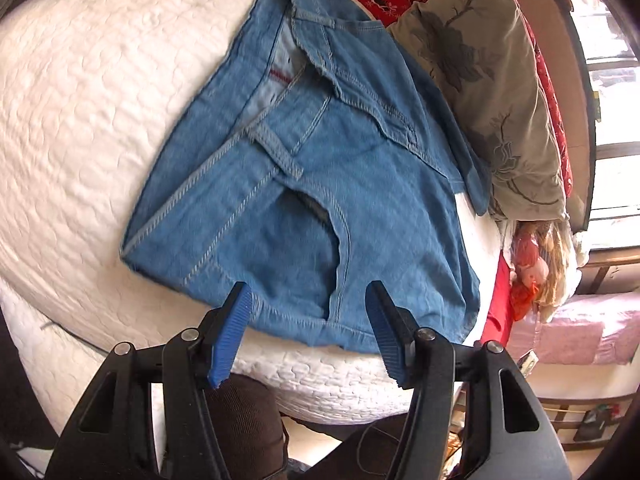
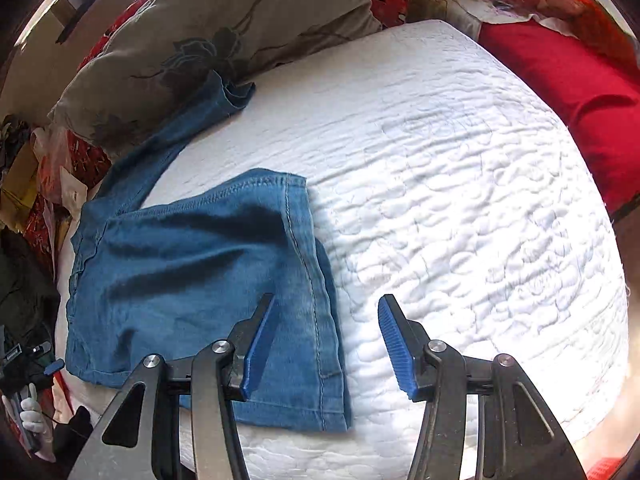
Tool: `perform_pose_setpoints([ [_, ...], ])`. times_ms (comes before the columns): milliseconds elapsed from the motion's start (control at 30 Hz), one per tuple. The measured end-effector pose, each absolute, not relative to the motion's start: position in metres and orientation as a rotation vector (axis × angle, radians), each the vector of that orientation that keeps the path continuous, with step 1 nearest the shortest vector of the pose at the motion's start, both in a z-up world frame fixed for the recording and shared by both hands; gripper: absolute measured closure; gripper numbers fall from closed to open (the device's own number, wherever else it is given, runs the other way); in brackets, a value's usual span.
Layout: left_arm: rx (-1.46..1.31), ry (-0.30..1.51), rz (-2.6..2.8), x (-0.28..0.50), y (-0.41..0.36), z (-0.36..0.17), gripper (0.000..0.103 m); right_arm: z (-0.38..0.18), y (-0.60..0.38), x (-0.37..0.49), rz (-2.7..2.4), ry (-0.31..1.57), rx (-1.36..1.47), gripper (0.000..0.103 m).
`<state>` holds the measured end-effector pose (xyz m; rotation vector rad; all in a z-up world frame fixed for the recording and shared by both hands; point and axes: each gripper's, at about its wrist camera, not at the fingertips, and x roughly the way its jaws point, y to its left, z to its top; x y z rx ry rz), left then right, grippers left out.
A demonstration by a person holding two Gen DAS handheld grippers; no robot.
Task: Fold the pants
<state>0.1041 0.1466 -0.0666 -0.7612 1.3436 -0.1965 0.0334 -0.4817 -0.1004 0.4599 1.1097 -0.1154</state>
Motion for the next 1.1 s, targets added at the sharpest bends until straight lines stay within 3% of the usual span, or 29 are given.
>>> perform_pose_setpoints([
  [233,-0.974,1.355,-0.172,0.085,0.141,-0.100,0.045,-0.118,-0.474,0.002,-0.126,1.113,0.568,0.050],
  [367,-0.960,1.354,-0.138,0.087,0.134,-0.107,0.045,-0.124,-0.475,-0.018,-0.094,1.100,0.731,0.049],
  [467,-0.914,1.380,-0.110,0.084,0.126,-0.114,0.045,-0.128,-0.466,-0.026,-0.064,1.116,0.805,0.042],
  [867,-0.869,1.393,0.030,0.100,0.119,-0.119,0.044,-0.144,-0.441,0.005,-0.104,1.096,0.882,0.041],
  [900,-0.886,1.384,0.045,0.099,0.121,-0.117,0.046,-0.144,-0.439,0.006,-0.108,1.088,0.886,0.044],
  [967,-0.859,1.318,0.061,0.097,0.121,-0.105,0.064,-0.143,-0.436,0.009,-0.088,1.065,0.880,0.052],
  [1000,-0.800,1.300,0.075,0.097,0.120,-0.099,0.077,-0.143,-0.434,0.012,-0.081,1.068,0.846,0.067],
  [1033,-0.761,1.296,0.084,0.097,0.119,-0.096,0.083,-0.143,-0.432,0.016,-0.077,1.075,0.801,0.086],
  [1100,-0.751,1.313,0.106,0.097,0.120,-0.100,0.090,-0.145,-0.433,0.019,-0.070,1.076,0.781,0.098],
])
